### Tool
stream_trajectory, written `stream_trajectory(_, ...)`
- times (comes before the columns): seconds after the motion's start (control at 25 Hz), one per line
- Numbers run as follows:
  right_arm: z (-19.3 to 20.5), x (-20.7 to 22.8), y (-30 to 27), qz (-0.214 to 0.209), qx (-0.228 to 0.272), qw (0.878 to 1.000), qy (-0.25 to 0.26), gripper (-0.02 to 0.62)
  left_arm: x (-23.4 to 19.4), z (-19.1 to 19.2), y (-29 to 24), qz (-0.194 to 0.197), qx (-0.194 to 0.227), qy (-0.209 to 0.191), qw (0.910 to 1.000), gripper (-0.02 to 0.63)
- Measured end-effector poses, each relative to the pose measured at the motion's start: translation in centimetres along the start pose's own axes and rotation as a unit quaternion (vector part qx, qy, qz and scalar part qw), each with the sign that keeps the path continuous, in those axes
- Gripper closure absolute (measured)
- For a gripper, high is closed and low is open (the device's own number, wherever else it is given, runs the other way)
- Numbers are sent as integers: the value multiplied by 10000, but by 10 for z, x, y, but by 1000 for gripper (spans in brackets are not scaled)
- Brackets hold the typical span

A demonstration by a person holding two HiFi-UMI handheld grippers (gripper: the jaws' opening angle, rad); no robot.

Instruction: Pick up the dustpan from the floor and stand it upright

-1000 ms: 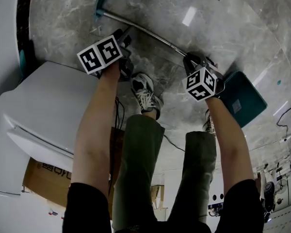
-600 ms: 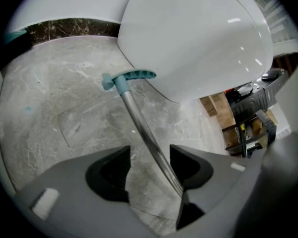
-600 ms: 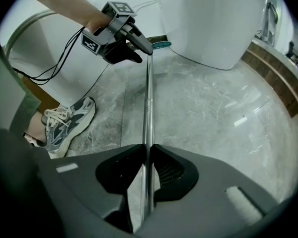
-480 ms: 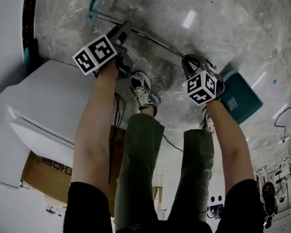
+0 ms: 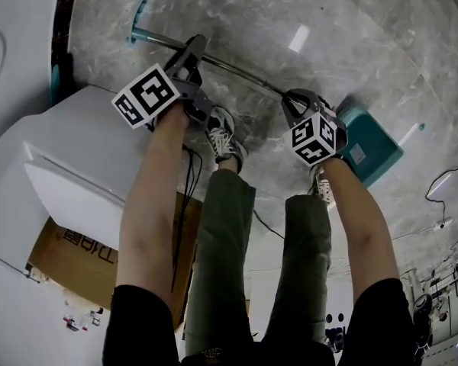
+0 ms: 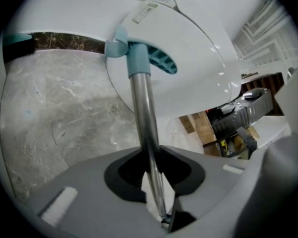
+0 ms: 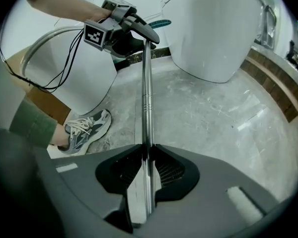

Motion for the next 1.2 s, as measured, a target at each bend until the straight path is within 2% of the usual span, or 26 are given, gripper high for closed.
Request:
stream_trajectory(0.12, -2, 0, 20, 17, 121, 9999, -60, 515, 25, -3, 11, 96, 143, -170, 9997, 482)
stream_trajectory(0.56, -20, -4, 149, 211, 816, 9956, -398, 517, 113, -27, 60, -32, 450, -1014, 9938, 485)
stream_trajectory(0.84, -59, -13, 236, 466, 1513, 9865, -415, 518, 157, -52, 103, -154, 598, -1554, 9859, 486)
stream_trajectory(1.2, -127, -17, 309, 759, 2225, 9699, -639, 518, 177, -91, 148, -231, 822, -1693, 9819, 486)
Point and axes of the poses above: the fingertips, and each gripper's own axes: y backward along the fingers, x to its right, z out of its underside, the point moved 10 cm from there along y, backward along the fingers, and after that the axes turned 7 degrees about -y, right-handed, at the moved point
